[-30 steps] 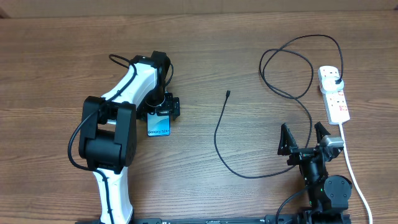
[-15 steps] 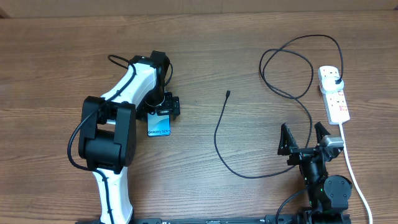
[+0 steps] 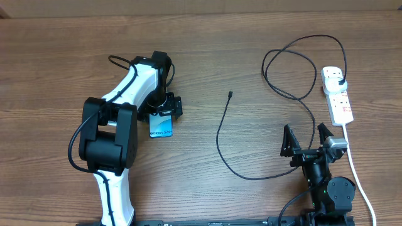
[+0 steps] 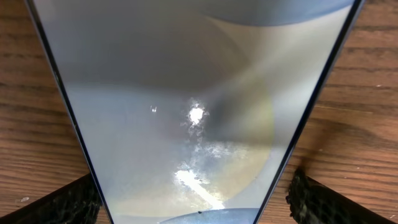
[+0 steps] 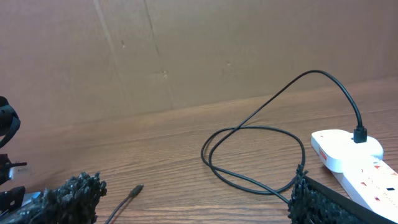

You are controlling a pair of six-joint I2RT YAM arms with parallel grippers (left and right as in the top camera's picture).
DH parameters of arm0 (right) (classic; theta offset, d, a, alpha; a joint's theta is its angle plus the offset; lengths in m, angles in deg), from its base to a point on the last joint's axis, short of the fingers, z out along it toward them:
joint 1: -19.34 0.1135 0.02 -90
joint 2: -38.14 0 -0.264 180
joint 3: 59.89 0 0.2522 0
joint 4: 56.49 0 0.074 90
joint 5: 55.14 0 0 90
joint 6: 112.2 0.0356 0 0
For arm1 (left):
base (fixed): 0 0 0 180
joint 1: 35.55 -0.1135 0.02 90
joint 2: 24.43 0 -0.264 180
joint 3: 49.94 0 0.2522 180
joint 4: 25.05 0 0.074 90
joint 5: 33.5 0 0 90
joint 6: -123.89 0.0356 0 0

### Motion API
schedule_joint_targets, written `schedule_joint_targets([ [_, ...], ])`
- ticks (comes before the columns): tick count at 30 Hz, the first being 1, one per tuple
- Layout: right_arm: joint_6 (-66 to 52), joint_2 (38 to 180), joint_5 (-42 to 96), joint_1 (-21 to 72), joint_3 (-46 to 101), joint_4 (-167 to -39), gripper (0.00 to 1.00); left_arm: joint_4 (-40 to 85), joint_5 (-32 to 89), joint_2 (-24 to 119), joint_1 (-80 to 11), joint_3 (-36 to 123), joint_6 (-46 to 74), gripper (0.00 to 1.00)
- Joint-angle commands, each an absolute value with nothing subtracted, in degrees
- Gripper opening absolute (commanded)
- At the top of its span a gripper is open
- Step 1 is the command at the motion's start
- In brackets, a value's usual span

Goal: Plug charger to phone and switch on socket
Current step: 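Close the left gripper on the phone's top edge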

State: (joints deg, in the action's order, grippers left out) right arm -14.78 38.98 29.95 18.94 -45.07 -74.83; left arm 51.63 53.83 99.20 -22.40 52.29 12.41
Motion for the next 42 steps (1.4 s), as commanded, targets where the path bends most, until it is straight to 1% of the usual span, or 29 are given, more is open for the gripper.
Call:
schedule_joint_targets([
  [1,-15.0,38.3,30.3,18.5,-45.7,-74.6,1.0,50.5,52.4,100.5,-22.3,50.5,12.5,0.99],
  [7,-15.0,38.3,30.3,18.5,-45.7,-74.6,1.0,52.3,52.4,100.6,-22.4,50.4,12.6,1.0],
  [17,-15.0,38.3,30.3,18.5,-45.7,-74.6,1.0,51.5,52.6,100.6,-22.4,50.4,12.5,1.0],
  [32,-15.0,38.3,30.3,18.5,-45.7,-74.6,1.0,46.3,54.5,100.7,-22.4,50.1,11.0,1.0],
  [42,-15.0,38.3,30.3,18.5,-45.7,-74.6,1.0,43.8,55.4,100.8,-22.4,46.3,15.2,0.99],
])
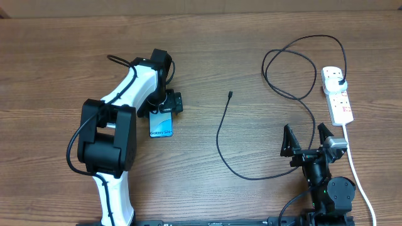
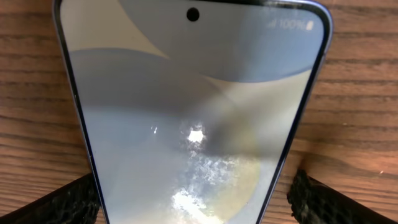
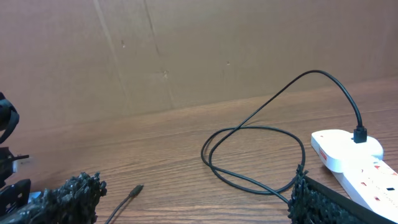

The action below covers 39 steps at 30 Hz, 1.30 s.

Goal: Plug charger to phone and switch on socket
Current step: 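Close the left gripper on the phone's top edge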

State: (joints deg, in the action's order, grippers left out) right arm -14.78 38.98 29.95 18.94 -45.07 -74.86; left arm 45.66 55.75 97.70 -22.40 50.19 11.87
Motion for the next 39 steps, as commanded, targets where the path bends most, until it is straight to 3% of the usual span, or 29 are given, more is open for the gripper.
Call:
schedule_joint_targets([
  [1,-15.0,38.3,30.3,18.5,-45.7,-74.6,1.0,43.6,55.4,100.8,-22.4,45.8,15.9,0.99],
  [20,-15.0,38.3,30.3,18.5,-45.7,-74.6,1.0,41.1,54.9,100.8,-22.4,44.4,12.8,0.85],
  [39,-15.0,38.3,30.3,18.5,-45.7,-74.6,1.0,40.8,55.0,100.8,-22.5,44.8,12.0,0.79],
])
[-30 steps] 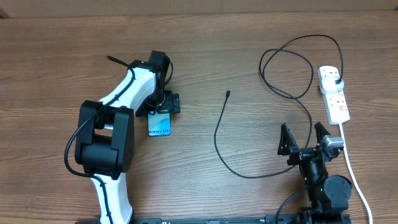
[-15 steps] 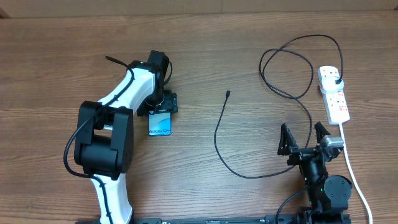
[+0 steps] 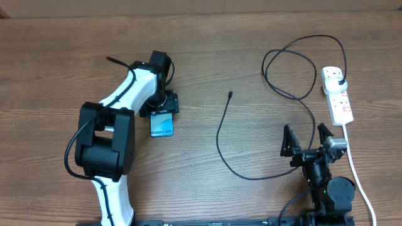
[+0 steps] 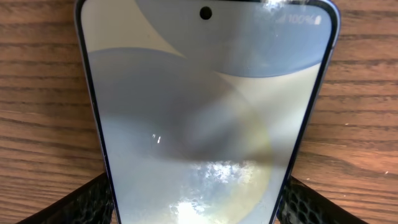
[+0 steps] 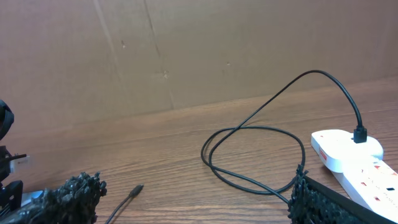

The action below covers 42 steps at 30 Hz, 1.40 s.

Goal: Plug charger to phone and switch on socket
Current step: 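Close the left gripper on the phone's top edge, then lift the phone with the left gripper and tilt it upright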

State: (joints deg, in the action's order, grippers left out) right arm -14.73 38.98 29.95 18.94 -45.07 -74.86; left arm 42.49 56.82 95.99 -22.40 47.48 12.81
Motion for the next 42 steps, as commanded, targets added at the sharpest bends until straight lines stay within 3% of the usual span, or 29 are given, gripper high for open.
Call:
schedule_joint_targets([
  [1,-15.0,38.3,30.3,18.5,-45.7,-74.6,1.0,41.0,55.0,100.8,-22.5,45.1,12.0,0.79],
  [26,-15.0,38.3,30.3,18.5,-45.7,-74.6,1.0,59.7,54.5,100.8,-22.5,65.9,12.0,0.77],
  [42,-15.0,38.3,30.3,18.5,-45.7,-74.6,1.0,63.7,29.4,100.8,-22.4,68.7,12.0,0.8],
])
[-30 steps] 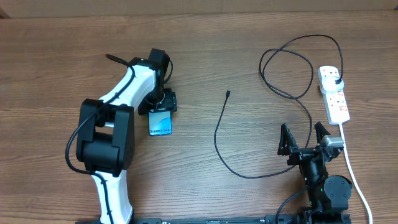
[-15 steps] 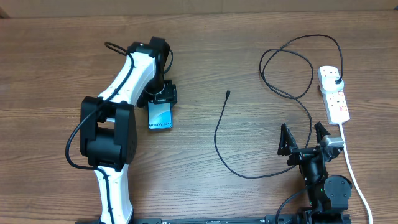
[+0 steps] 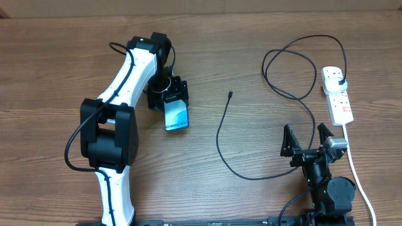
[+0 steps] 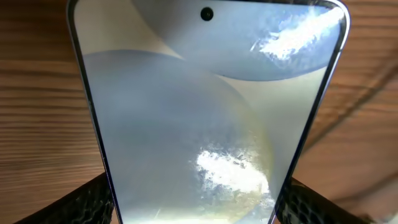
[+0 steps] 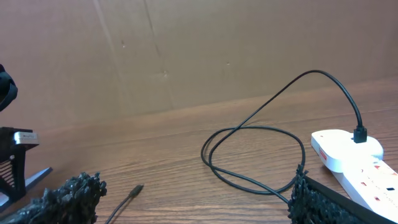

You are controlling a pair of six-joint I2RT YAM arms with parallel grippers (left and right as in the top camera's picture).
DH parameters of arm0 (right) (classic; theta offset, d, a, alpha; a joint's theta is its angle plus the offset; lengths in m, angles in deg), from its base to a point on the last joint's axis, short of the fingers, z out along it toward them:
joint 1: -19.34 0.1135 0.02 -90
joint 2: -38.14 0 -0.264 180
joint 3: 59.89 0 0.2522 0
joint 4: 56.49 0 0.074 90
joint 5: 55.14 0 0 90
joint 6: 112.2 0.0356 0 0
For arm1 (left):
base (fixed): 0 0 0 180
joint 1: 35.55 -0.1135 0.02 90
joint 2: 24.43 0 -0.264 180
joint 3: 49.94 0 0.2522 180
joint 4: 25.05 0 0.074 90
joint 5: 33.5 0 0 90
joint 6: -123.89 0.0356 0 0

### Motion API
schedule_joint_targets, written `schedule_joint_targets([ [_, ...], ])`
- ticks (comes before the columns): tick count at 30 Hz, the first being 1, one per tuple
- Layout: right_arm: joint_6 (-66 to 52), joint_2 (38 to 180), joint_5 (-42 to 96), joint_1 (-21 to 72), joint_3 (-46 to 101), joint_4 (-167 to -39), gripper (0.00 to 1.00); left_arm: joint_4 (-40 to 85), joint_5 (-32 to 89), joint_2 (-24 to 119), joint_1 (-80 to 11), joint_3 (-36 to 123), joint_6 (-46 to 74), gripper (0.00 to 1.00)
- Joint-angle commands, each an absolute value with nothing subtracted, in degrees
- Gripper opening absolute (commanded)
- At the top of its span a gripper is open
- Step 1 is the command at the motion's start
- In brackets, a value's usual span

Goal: Plug charger to phone and switch on socket
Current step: 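Lift the phone with the left gripper and tilt it upright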

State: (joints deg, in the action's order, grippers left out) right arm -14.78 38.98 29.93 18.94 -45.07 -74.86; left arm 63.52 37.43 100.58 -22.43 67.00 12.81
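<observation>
A phone with a pale blue-grey screen is held between the fingers of my left gripper, which is shut on its lower end. The phone juts toward the table's middle, screen up. In the left wrist view the phone fills the frame, with fingers pressed on both edges. The black charger cable lies loose, its free plug tip right of the phone. Its other end sits in the white power strip. My right gripper stands open near the front, empty; it sees the plug tip and the strip.
The cable forms loops at the back right, between the plug tip and the strip. The strip's white lead runs forward past my right arm. A cardboard wall bounds the far side.
My left gripper, shut on the phone, has moved it right and turned it; the phone now sits nearer the cable's free tip. The right arm and cable have not moved.
My left gripper first stood open over the phone lying on the table, fingers wide on both sides. It then sat farther back along the phone. Then its fingers were shut on the phone's edges. Now the phone is held farther right, turned.
</observation>
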Motion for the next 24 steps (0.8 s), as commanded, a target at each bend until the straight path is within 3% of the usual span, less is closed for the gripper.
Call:
schedule_joint_targets([
  [1,-15.0,38.3,30.3,18.5,-45.7,-74.6,1.0,63.7,27.9,100.8,-22.4,68.7,12.0,0.8],
  [6,-15.0,38.3,30.3,18.5,-45.7,-74.6,1.0,63.7,25.2,100.8,-22.5,68.7,12.0,0.65],
  [16,-15.0,38.3,30.3,18.5,-45.7,-74.6,1.0,63.7,21.5,100.8,-22.5,68.7,11.5,0.67],
  [24,-15.0,38.3,30.3,18.5,-45.7,-74.6,1.0,63.7,21.5,100.8,-22.5,68.7,0.0,0.69],
])
